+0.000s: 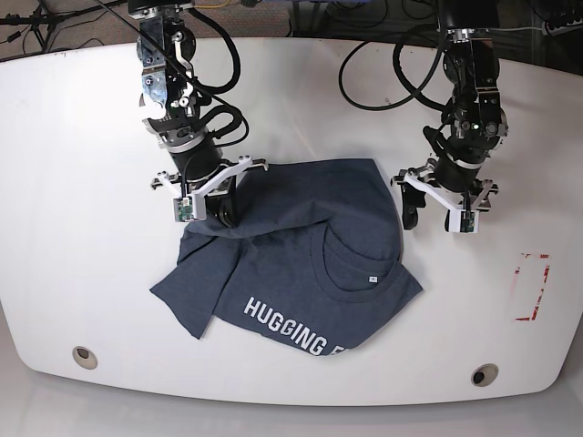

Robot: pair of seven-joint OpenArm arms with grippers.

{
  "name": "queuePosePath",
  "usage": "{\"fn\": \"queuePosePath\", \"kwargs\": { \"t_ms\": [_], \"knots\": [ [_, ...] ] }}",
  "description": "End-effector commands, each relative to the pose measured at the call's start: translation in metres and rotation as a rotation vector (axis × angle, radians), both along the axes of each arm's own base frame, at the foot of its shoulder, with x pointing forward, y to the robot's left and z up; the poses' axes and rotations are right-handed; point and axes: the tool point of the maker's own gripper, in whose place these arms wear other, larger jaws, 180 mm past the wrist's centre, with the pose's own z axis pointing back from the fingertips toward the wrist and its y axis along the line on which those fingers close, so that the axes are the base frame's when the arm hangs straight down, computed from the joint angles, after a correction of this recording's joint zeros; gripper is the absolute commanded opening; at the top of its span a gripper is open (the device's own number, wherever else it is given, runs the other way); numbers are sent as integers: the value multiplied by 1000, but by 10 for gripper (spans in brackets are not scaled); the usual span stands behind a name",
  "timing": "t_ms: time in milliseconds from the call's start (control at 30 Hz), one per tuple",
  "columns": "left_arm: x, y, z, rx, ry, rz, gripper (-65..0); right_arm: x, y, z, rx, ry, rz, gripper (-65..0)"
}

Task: Fold the T-shirt properly
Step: 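Move the left gripper down to the shirt edge opposite the right gripper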

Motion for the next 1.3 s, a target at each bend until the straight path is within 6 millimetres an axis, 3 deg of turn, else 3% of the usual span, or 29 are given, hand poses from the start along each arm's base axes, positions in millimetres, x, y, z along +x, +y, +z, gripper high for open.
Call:
{"fn": "queuePosePath", "kwargs": {
  "t_ms": [0, 400, 600, 933, 1267],
  "knots": [
    [8, -1, 13, -6, -49, -8, -222, 6, 1, 15, 12, -56, 0, -650],
    [10, -8, 2, -30, -29, -4, -218, 6, 0, 16, 7, -58, 2, -650],
    [24, -12, -7, -53, -8, 8, -217, 6, 1, 15, 10, -56, 3, -650],
    [39, 0, -26, -49, 40, 25, -212, 7, 1, 17, 7, -62, 3, -650],
    [44, -1, -46, -47, 98, 24, -208, 5, 1, 17, 9, -60, 2, -650]
  ]
}}
